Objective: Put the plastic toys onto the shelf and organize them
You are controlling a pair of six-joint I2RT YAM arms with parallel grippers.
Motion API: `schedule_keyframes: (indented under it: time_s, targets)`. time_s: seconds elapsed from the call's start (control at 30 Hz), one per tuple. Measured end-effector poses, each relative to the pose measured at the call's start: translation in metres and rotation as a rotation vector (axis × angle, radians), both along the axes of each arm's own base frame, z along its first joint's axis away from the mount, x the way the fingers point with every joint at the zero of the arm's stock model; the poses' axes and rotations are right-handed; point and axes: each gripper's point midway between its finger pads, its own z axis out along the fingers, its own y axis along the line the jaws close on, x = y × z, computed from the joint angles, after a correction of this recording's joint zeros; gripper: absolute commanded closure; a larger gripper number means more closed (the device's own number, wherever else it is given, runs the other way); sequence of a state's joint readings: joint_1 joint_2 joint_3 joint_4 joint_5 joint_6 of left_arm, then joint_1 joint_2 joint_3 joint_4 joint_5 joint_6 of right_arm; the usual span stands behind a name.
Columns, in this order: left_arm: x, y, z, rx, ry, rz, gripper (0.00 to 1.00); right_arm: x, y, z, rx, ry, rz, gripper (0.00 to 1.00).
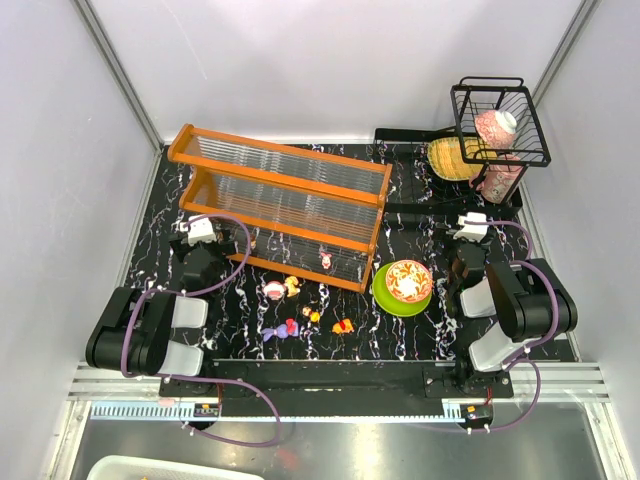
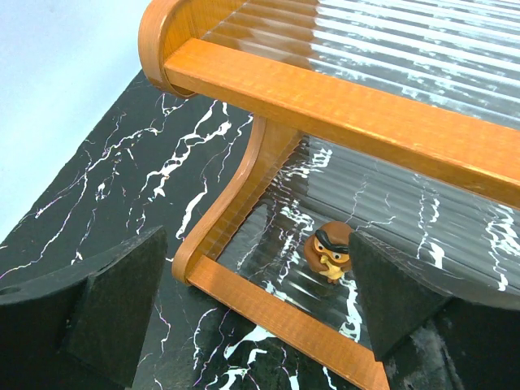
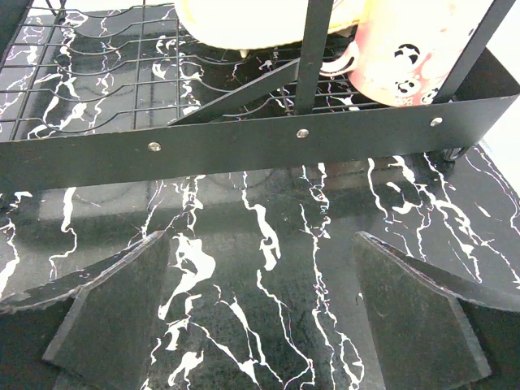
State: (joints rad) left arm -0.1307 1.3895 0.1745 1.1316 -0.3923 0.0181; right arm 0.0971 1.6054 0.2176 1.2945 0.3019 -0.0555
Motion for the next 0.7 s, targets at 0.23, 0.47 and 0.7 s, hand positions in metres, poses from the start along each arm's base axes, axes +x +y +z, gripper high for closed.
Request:
schedule_keyframes:
  time_s: [0.23, 0.47, 0.7]
  targets:
    - [0.000, 0.000, 0.000, 0.000, 0.000, 0.000, 0.01, 0.000, 0.000, 0.000, 0.000, 0.000, 0.000, 0.00]
    - [0.000, 0.000, 0.000, 0.000, 0.000, 0.000, 0.01, 0.002, 0.000, 0.002, 0.001, -0.007, -0.001, 0.00]
    - [-0.011, 0.003, 0.013, -0.002, -0.044, 0.038, 0.01, 0.002, 0.000, 0.002, 0.001, -0.007, -0.002, 0.00]
